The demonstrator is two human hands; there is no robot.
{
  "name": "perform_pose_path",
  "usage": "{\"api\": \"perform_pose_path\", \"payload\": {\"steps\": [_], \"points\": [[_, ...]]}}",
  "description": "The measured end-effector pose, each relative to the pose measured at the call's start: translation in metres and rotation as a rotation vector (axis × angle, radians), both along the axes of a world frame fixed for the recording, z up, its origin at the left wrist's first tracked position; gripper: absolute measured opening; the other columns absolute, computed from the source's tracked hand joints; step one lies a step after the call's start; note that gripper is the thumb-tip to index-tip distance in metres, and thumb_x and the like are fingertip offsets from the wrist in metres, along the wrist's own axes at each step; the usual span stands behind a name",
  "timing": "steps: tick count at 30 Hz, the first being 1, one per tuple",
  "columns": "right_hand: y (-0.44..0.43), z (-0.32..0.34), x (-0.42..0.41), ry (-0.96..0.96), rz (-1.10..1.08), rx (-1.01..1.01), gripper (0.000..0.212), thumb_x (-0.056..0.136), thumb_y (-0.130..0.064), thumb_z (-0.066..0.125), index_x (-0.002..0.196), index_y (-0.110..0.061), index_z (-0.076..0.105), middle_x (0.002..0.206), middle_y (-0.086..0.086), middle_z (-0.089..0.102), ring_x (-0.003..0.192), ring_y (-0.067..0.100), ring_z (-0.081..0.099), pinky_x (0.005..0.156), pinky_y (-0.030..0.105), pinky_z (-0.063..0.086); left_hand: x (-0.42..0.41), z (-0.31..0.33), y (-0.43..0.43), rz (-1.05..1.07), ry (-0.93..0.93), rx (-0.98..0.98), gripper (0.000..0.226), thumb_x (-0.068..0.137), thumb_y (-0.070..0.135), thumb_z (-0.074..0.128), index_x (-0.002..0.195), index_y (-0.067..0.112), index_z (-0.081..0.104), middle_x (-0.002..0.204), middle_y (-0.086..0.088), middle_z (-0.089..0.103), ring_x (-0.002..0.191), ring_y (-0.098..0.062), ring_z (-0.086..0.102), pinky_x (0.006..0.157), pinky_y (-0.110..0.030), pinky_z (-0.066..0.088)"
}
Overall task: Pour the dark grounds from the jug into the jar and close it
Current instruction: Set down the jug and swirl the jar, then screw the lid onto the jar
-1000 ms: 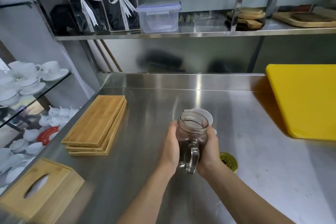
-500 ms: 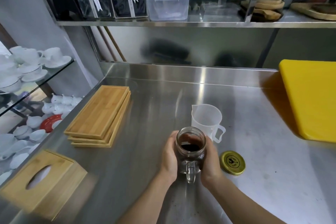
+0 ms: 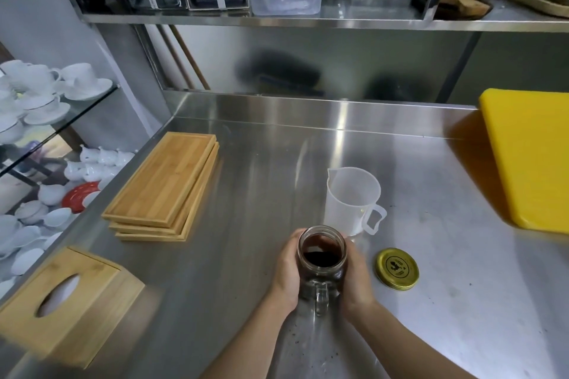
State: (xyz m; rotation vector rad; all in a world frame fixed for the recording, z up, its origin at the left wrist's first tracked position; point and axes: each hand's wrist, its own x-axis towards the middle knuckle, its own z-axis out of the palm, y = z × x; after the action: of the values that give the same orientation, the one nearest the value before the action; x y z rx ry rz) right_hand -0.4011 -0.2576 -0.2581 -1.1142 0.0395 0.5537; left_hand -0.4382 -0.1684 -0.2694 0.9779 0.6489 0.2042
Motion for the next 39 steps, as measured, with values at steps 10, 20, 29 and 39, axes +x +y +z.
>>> {"api": "perform_pose_path", "payload": {"steps": [10, 20, 29, 39], "points": [[-0.011, 0.002, 0.014, -0.237, 0.074, -0.281, 0.035, 0.095, -0.020, 0.046, 0.076, -0.013, 0.075, 0.077, 0.004, 0.076, 0.075, 0.012, 0.069, 0.063, 0.016, 0.053, -0.001, -0.001, 0.003, -0.011, -0.009, 0.070, 0.048, 0.092, 0.033, 0.039, 0.068, 0.013, 0.076, 0.071, -0.003, 0.076, 0.069, -0.012, 0.069, 0.062, -0.021, 0.053], [-0.078, -0.014, 0.065, -0.815, 0.271, -1.222, 0.013, 0.084, -0.024, 0.061, 0.091, -0.013, 0.064, 0.092, 0.007, 0.066, 0.088, 0.027, 0.059, 0.076, 0.033, 0.043, -0.005, -0.007, 0.007, -0.087, -0.015, 0.076, 0.047, 0.093, 0.039, 0.037, 0.080, 0.007, 0.067, 0.058, -0.005, 0.072, 0.052, -0.013, 0.068, 0.044, -0.016, 0.049], [-0.107, -0.041, 0.053, -0.921, 0.404, -1.487, 0.064, 0.080, -0.052, 0.059, 0.134, -0.026, 0.035, 0.140, 0.005, 0.038, 0.125, 0.028, 0.035, 0.100, 0.042, 0.029, -0.005, -0.012, 0.012, -0.112, 0.016, 0.116, 0.046, 0.091, 0.042, 0.038, 0.080, 0.009, 0.068, 0.063, -0.004, 0.073, 0.059, -0.013, 0.068, 0.051, -0.017, 0.051], [-0.100, 0.005, 0.051, -0.946, 0.600, -1.282, 0.054, 0.074, -0.039, 0.069, 0.121, -0.020, 0.051, 0.118, 0.004, 0.054, 0.103, 0.023, 0.047, 0.090, 0.032, 0.042, -0.007, -0.008, 0.010, -0.148, 0.031, 0.112, 0.048, 0.090, 0.044, 0.038, 0.084, 0.006, 0.066, 0.064, -0.008, 0.072, 0.059, -0.016, 0.068, 0.054, -0.022, 0.052]]}}
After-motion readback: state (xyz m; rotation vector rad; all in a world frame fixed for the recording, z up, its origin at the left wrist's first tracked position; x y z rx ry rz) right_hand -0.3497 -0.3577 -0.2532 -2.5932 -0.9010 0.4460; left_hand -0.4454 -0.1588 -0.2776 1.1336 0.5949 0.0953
